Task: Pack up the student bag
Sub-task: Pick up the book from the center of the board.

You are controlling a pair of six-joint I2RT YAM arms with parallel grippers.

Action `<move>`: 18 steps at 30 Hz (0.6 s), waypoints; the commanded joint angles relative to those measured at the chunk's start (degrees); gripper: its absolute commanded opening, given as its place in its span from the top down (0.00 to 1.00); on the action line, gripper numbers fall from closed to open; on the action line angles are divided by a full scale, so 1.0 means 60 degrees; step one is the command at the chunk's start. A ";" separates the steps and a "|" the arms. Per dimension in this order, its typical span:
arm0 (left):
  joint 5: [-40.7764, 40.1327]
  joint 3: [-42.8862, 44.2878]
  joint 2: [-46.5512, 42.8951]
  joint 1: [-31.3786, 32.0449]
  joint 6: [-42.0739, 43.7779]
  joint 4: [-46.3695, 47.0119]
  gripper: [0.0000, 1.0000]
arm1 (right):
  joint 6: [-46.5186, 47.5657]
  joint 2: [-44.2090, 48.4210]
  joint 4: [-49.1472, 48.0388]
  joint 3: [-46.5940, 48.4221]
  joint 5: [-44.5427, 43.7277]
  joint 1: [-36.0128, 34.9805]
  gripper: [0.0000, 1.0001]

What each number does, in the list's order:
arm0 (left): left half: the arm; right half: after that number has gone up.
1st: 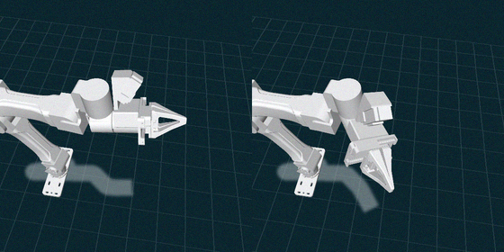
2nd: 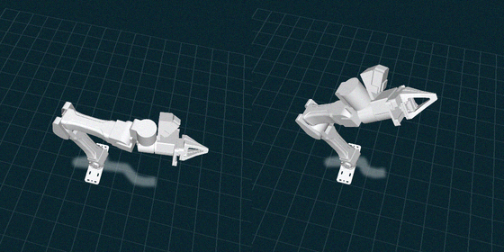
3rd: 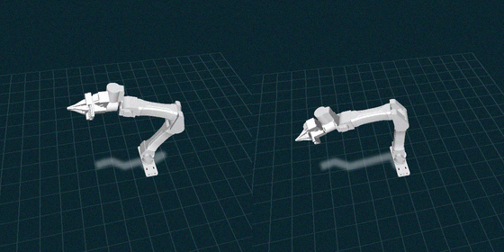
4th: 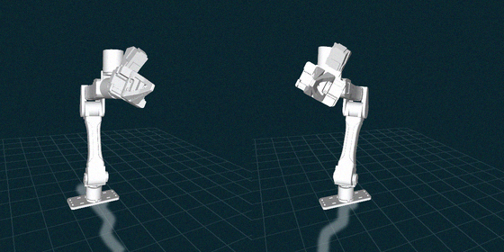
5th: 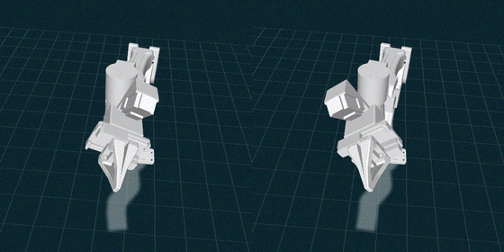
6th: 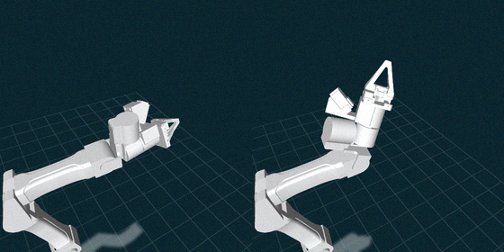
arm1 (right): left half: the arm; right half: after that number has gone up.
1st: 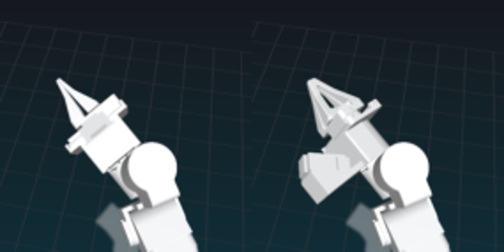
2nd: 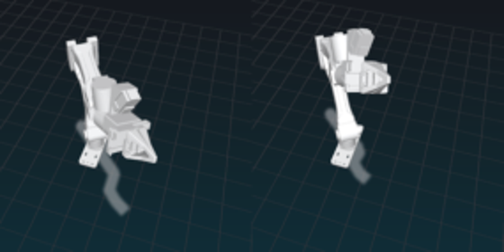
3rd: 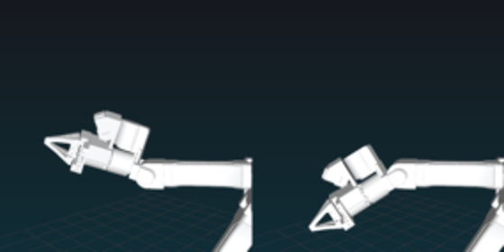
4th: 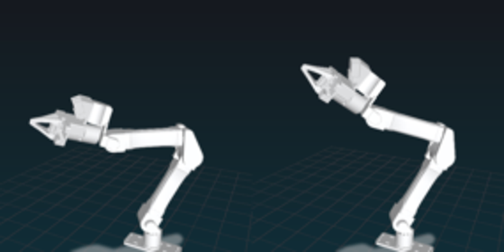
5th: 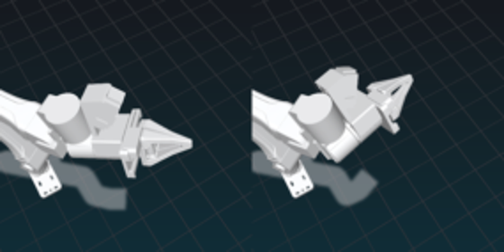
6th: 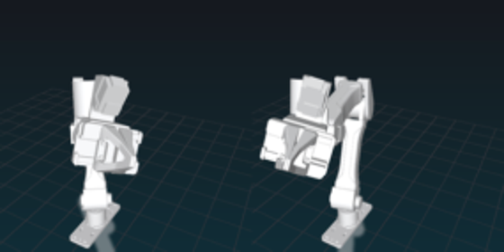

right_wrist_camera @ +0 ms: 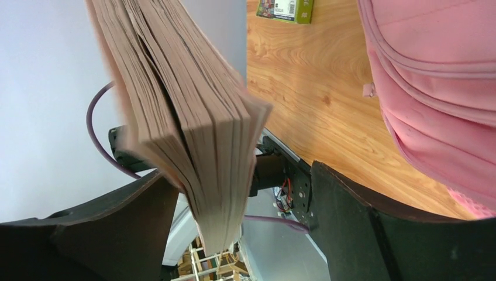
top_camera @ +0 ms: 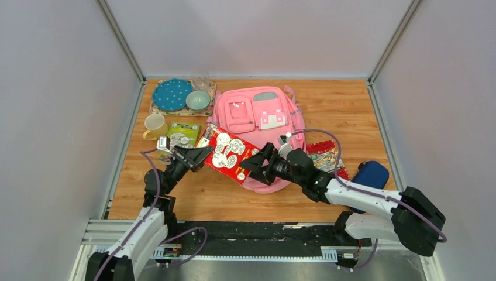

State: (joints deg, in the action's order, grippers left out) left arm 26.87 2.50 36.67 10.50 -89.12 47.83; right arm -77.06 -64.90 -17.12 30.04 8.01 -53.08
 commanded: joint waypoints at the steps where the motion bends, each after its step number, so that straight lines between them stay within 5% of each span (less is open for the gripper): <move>1: -0.0128 -0.0592 0.0187 0.0197 -0.0469 0.1403 1.00 | -0.0238 -0.0679 -0.2256 0.0090 -0.0163 -0.0016 0.18; 8: -0.0319 -0.0900 0.0188 0.0286 -0.0454 0.1534 1.00 | -0.0165 -0.1004 -0.3122 0.0325 -0.0324 -0.0030 0.46; 9: -0.0304 -0.0915 0.0217 0.0300 -0.0454 0.1535 1.00 | -0.0165 -0.0989 -0.3122 0.0296 -0.0368 -0.0016 0.64; 11: -0.0319 -0.0988 0.0261 0.0300 -0.0425 0.1535 1.00 | -0.0136 -0.0873 -0.3108 0.0252 -0.0485 -0.0030 0.77; 14: -0.0319 -0.1061 0.0276 0.0300 -0.0366 0.1535 1.00 | -0.0019 -0.0682 -0.2859 0.0135 -0.0660 -0.0016 0.80; 16: -0.0203 -0.1076 0.0320 0.0300 -0.0235 0.1506 1.00 | 0.0025 -0.0391 -0.2494 0.0076 -0.0778 -0.0016 0.99; 18: 0.0119 -0.0858 0.0407 0.0301 0.0115 0.0733 0.96 | 0.0405 -0.0112 -0.1664 0.0120 -0.1056 -0.0001 1.00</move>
State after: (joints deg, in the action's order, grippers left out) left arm 25.41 2.48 38.85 12.05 -89.80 49.60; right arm -77.67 -69.63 -31.55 30.15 6.92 -53.25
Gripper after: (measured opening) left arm 0.279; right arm 0.235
